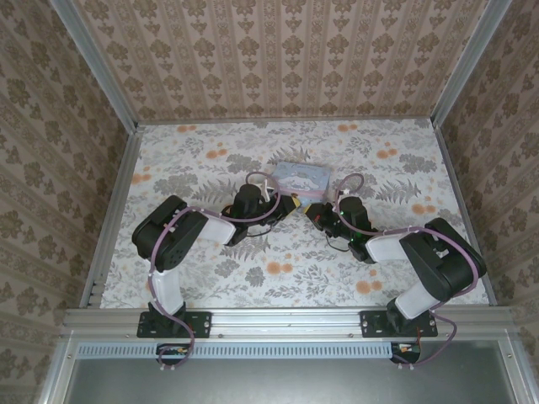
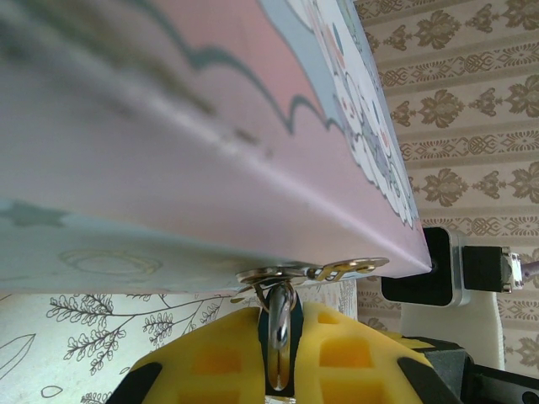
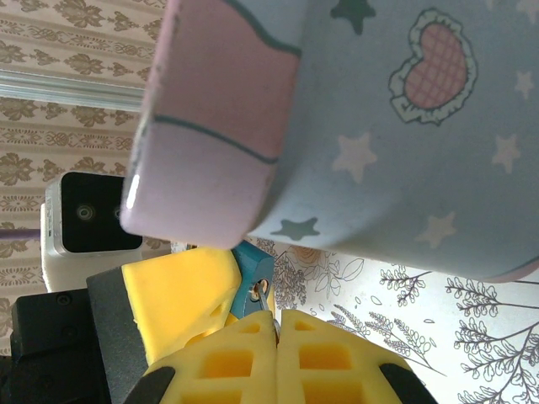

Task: Unlock the padlock with the key

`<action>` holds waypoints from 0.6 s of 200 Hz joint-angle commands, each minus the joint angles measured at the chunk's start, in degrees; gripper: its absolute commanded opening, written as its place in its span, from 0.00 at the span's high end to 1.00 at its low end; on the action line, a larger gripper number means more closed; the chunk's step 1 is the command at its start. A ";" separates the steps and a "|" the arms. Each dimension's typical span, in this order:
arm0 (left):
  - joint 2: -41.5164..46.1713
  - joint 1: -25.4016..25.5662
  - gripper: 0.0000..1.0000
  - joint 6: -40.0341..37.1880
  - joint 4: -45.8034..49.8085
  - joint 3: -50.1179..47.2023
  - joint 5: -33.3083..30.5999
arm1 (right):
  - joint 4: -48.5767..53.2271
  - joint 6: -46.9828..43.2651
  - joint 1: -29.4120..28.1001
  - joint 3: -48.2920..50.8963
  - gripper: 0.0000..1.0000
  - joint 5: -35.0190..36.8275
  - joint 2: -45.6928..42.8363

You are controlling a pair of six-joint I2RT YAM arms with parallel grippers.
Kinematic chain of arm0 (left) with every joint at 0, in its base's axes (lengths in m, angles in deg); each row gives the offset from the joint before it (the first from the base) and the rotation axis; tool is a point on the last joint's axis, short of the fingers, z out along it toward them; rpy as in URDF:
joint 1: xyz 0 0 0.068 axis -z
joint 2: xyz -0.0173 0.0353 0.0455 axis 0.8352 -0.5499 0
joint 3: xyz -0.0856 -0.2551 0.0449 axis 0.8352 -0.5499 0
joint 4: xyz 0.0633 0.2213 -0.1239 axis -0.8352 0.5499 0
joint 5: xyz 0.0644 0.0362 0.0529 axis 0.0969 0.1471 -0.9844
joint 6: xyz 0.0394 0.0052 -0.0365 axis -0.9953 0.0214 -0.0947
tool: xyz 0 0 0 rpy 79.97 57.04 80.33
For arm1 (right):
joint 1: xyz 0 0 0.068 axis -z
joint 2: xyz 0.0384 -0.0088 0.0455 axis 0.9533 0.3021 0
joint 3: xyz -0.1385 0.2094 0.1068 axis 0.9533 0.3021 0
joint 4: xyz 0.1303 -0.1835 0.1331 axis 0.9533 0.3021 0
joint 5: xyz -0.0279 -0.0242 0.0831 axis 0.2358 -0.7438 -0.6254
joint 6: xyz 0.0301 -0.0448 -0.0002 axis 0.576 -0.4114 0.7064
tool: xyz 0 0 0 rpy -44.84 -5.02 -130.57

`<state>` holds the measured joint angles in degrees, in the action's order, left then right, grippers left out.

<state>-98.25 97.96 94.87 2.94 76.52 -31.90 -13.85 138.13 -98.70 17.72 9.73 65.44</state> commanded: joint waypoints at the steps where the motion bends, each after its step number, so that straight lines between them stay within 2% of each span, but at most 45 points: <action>1: -1.29 0.40 1.00 -0.29 -1.49 0.57 1.04 | -2.51 -0.82 0.18 -1.56 1.00 -1.17 -0.29; 44: -0.61 0.69 1.00 3.66 -3.54 1.20 3.04 | -7.69 1.03 0.27 -1.17 1.00 -1.88 3.09; 92: -0.06 1.19 1.00 10.88 -10.07 0.01 4.19 | -14.21 4.32 1.55 -1.30 1.00 -2.20 6.51; 120: 0.60 1.42 1.00 12.26 -10.46 0.26 4.52 | -15.59 5.19 1.73 -2.33 1.00 -3.08 7.38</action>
<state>-98.27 97.46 103.64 -0.36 76.48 -33.48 -25.44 141.71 -97.23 17.65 7.48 71.26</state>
